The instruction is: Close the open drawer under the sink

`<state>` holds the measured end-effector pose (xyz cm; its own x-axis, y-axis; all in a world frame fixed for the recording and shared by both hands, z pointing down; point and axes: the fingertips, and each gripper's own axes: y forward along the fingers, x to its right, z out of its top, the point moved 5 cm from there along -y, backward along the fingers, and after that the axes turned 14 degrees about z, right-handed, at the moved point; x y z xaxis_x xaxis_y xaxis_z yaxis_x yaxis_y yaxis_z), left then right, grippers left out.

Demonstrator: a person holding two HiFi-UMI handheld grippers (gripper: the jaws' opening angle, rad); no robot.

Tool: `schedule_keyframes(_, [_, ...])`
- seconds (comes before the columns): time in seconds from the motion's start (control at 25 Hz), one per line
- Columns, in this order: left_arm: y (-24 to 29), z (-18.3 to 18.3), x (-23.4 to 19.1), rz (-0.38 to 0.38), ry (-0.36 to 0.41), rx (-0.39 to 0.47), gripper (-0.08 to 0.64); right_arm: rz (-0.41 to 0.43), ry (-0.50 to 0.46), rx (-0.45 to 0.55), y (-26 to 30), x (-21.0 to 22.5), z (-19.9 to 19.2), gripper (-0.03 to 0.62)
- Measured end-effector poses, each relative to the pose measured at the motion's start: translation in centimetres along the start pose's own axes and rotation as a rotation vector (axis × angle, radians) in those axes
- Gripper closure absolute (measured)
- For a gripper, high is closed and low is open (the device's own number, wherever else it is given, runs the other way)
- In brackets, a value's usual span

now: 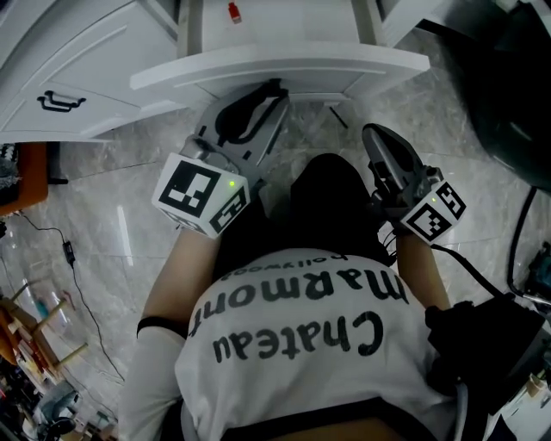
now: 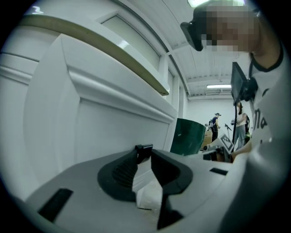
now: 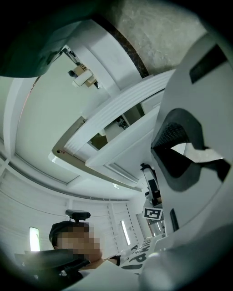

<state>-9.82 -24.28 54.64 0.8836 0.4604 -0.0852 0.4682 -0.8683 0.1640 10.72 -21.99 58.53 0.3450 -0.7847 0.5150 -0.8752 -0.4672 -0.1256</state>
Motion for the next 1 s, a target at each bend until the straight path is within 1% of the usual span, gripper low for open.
schedule_keyframes(0.16, [0.3,0.2,-0.3,0.007,0.044,-0.022,0.466,0.017,-0.044,-0.012,0.7,-1.1,1.1,0.581])
schedule_keyframes(0.32, [1.1,0.5,-1.0,0.018,0.028,-0.032,0.466,0.031,-0.062,-0.002,1.0,-1.7,2.0,0.581])
schedule_keyframes(0.44, [1.6,0.5,-1.4,0.025,0.031,-0.031,0.466,0.033,-0.073,-0.007,0.9,-2.0,2.0,0.580])
schedule_keyframes(0.56, [1.8,0.6,-1.5,0.030,0.017,-0.039,0.466,0.027,-0.079,0.000,0.7,-2.2,2.0,0.580])
schedule_keyframes(0.72, [1.6,0.7,-1.4,0.057,0.039,-0.058,0.466,0.032,-0.095,0.005,0.8,-2.8,2.1,0.580])
schedule_keyframes(1.0, [1.5,0.8,-1.1,0.092,0.059,-0.063,0.466,0.050,-0.180,-0.062,1.9,-4.3,1.7,0.580])
